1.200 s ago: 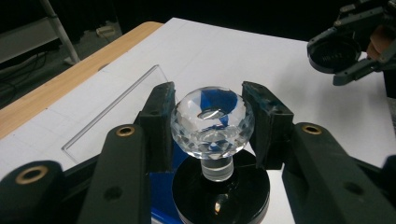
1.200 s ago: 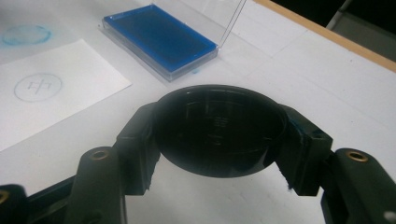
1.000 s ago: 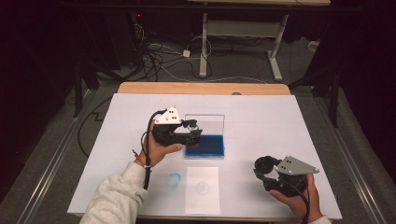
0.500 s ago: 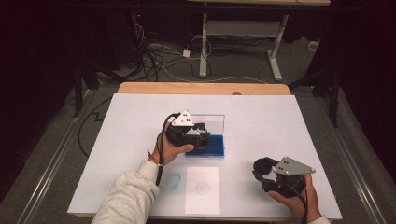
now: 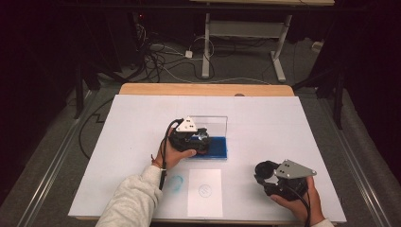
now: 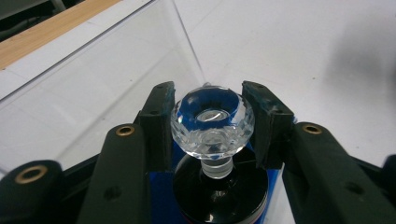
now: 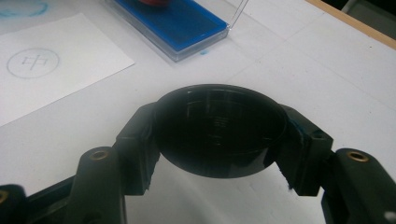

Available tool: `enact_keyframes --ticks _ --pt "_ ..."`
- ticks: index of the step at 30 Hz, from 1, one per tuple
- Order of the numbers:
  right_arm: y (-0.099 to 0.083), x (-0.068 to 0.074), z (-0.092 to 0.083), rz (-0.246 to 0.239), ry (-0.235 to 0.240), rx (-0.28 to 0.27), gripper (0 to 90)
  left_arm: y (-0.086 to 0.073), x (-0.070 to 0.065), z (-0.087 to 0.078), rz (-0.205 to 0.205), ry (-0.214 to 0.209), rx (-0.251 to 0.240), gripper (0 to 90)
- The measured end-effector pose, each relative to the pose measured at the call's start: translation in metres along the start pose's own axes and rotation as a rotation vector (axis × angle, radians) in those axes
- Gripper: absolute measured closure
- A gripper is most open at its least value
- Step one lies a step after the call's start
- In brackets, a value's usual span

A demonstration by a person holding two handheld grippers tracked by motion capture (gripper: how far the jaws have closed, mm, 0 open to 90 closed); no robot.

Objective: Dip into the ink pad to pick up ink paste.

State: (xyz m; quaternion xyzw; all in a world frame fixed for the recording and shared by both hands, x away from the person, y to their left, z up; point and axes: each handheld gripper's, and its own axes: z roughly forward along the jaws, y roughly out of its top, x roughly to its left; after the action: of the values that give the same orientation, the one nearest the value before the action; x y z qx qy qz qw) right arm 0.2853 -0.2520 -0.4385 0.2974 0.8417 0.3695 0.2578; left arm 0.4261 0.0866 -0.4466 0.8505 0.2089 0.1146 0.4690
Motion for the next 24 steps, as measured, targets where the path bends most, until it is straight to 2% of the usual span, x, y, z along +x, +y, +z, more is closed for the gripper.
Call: enact_keyframes --ticks 2,7,14,16,18,24 --pt "0.000 0.001 0.000 0.001 0.004 0.004 38.1 -0.002 0.001 0.001 -0.007 -0.001 0.005 55.1" --pt "0.000 0.002 0.001 -0.010 0.011 0.003 38.2 -0.004 0.001 0.002 0.011 0.002 -0.001 55.1" --pt "0.001 0.004 0.001 -0.015 0.021 0.008 38.1 -0.009 0.003 0.001 0.027 -0.014 -0.016 55.1" --pt "0.001 0.004 0.001 -0.020 0.027 0.006 38.1 -0.012 0.006 -0.002 0.009 -0.030 -0.024 55.0" --pt "0.001 0.005 0.001 -0.019 0.031 0.004 38.1 -0.016 0.007 -0.004 0.008 -0.042 -0.029 55.1" --pt "0.001 0.007 0.003 -0.029 0.044 0.014 38.2 -0.016 0.004 -0.009 0.029 -0.026 0.003 55.1"
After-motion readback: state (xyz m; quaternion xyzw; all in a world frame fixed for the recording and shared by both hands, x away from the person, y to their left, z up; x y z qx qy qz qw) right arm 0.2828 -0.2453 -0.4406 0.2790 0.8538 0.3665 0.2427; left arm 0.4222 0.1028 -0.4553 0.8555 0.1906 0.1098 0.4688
